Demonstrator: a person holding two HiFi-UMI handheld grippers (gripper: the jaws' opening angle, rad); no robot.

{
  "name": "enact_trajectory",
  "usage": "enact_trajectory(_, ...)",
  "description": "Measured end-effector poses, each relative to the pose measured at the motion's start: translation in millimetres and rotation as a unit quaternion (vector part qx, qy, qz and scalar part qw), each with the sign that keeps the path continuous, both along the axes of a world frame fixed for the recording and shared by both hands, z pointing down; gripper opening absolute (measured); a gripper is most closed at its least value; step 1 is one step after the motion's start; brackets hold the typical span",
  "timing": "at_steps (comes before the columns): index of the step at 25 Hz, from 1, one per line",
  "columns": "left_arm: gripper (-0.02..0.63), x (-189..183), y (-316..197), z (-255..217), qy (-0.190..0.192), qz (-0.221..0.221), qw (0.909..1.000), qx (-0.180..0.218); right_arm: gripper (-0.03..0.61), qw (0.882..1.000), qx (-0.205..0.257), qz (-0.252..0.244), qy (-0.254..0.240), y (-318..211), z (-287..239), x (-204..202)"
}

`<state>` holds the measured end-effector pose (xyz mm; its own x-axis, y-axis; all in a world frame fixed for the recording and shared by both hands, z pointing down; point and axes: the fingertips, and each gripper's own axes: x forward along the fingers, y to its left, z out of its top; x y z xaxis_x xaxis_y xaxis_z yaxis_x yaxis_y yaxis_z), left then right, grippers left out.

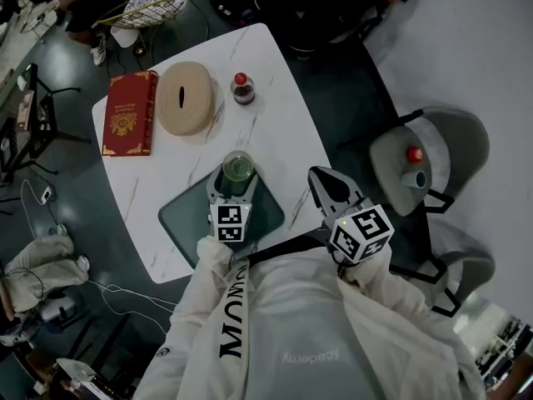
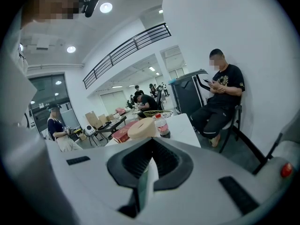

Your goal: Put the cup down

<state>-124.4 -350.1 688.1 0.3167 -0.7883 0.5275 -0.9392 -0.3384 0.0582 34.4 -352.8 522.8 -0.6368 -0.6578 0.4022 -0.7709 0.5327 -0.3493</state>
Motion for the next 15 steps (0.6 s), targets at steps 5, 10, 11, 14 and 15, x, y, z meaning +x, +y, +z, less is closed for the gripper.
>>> enact_trajectory(5, 0.354, -2.6, 9.1, -2.3, -0.016, -0.006, 0.9998, -0.008, 0.006, 1.000, 0.003, 0.002, -0.005, 5.5, -3.3, 2.0)
enact_trajectory(10, 0.354, -11.2, 25.2, -14.8, -0.016, -0.023, 0.9996, -0.008, 0.006, 1.000, 0.007, -0.003, -0.014, 14.2, -8.6, -3.1)
enact_trajectory(11, 0.354, -13.4, 28.2, -17.1, -0.015, -0.026, 0.9995, -0.008, 0.006, 1.000, 0.008, -0.005, -0.016, 15.6, -9.5, -5.1)
enact_trajectory(14, 0.354, -21.6, 35.7, -28.4, -0.011, -0.045, 0.9989, -0.004, 0.006, 1.000, 0.012, -0.011, -0.021, 20.9, -11.9, -11.9)
enact_trajectory(15, 0.354, -23.9, 38.3, -33.8, -0.010, -0.049, 0.9987, 0.000, 0.006, 1.000, 0.013, -0.014, -0.023, 23.8, -12.7, -14.7)
